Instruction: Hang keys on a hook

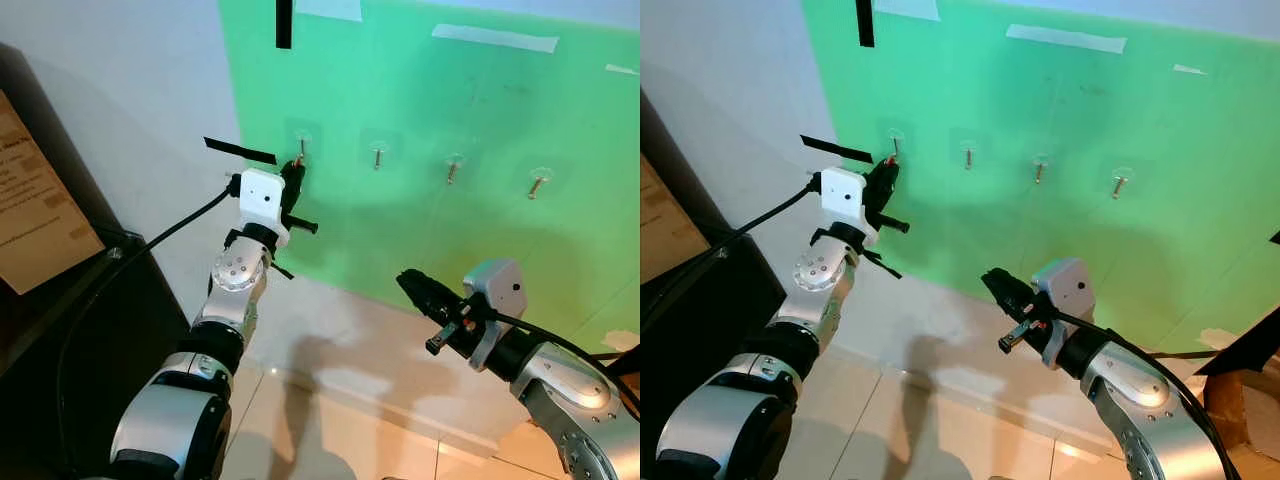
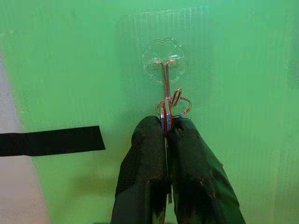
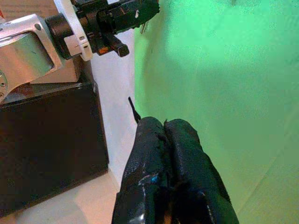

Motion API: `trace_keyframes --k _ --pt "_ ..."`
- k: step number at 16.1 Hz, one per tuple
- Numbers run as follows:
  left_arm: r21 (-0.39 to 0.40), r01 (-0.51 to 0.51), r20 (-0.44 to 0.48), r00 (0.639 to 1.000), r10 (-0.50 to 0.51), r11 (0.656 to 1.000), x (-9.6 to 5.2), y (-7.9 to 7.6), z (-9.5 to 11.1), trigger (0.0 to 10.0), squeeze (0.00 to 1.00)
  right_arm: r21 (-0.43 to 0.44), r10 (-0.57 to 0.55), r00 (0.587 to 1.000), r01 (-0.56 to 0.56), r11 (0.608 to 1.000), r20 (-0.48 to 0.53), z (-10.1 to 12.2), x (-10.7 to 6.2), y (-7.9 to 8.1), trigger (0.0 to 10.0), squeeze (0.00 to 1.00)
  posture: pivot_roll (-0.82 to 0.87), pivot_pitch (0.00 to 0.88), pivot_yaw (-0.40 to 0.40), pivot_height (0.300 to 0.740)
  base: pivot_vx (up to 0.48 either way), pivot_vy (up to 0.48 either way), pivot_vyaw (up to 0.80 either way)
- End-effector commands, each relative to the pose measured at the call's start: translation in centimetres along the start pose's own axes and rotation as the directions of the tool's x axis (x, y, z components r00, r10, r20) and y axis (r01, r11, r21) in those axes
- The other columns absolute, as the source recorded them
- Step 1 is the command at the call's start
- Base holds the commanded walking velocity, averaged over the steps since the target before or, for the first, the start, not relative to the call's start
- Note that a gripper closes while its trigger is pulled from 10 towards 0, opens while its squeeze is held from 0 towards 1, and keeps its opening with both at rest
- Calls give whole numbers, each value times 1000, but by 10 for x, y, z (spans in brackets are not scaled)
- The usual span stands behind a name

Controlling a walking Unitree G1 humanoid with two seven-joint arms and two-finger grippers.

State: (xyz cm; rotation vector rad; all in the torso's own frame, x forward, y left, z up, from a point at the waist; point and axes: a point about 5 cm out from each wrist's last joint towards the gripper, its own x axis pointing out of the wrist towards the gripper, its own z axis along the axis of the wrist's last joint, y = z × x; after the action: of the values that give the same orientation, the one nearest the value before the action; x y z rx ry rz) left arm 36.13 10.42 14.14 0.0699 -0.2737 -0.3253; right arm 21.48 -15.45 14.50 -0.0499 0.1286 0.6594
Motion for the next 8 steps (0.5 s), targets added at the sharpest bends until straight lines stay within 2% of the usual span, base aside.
trace_keyframes --k 1,8 --pt "20 22 -28 999 -22 1000 1 0 -2 10000 0 -12 22 1000 -22 1000 20 6 0 3 10000 0 -197 0 41 740 0 0 0" --pt "75 70 -88 994 -63 995 -4 -3 -11 10000 0 -12 21 1000 -21 1000 18 5 0 4 10000 0 -194 0 40 740 0 0 0"
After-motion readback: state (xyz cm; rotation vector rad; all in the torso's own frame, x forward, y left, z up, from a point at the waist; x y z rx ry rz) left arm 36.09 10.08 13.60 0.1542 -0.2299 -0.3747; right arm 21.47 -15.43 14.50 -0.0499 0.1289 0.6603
